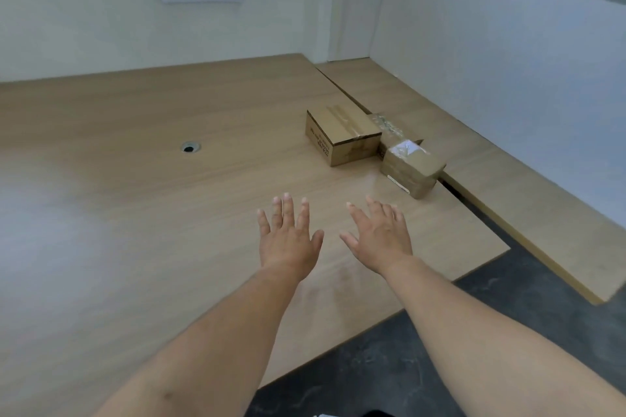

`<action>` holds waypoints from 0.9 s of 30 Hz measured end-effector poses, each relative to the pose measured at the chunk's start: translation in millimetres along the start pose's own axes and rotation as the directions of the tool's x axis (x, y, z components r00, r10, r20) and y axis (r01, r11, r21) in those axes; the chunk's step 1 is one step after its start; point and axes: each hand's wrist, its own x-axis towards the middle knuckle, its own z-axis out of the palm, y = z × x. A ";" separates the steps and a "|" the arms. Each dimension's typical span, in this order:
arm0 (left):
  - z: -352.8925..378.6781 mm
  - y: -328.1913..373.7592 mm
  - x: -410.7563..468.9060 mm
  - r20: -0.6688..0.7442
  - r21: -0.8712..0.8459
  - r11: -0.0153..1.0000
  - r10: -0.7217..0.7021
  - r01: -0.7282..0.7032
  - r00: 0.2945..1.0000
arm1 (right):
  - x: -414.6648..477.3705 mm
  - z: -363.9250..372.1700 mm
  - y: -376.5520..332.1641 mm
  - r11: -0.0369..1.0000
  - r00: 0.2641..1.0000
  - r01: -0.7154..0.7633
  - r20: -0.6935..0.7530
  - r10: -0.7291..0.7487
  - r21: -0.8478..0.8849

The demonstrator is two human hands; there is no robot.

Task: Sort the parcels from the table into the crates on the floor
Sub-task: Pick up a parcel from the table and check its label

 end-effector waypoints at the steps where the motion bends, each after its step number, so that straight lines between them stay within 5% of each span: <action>1: 0.1 7.1 6.4 0.000 0.002 1.000 0.005 -0.005 1.000 | 5.4 1.1 8.2 1.000 1.000 -0.003 0.003 0.003 -0.006; 17: -4.4 179.1 155.2 0.105 -0.147 0.987 -0.045 0.060 0.993 | 147.2 13.2 211.1 0.997 0.998 -0.053 0.018 0.052 0.065; 27: -1.0 242.5 210.0 0.245 -0.390 0.904 -0.078 0.172 0.966 | 213.6 21.1 260.0 0.936 0.952 -0.154 0.300 0.055 0.317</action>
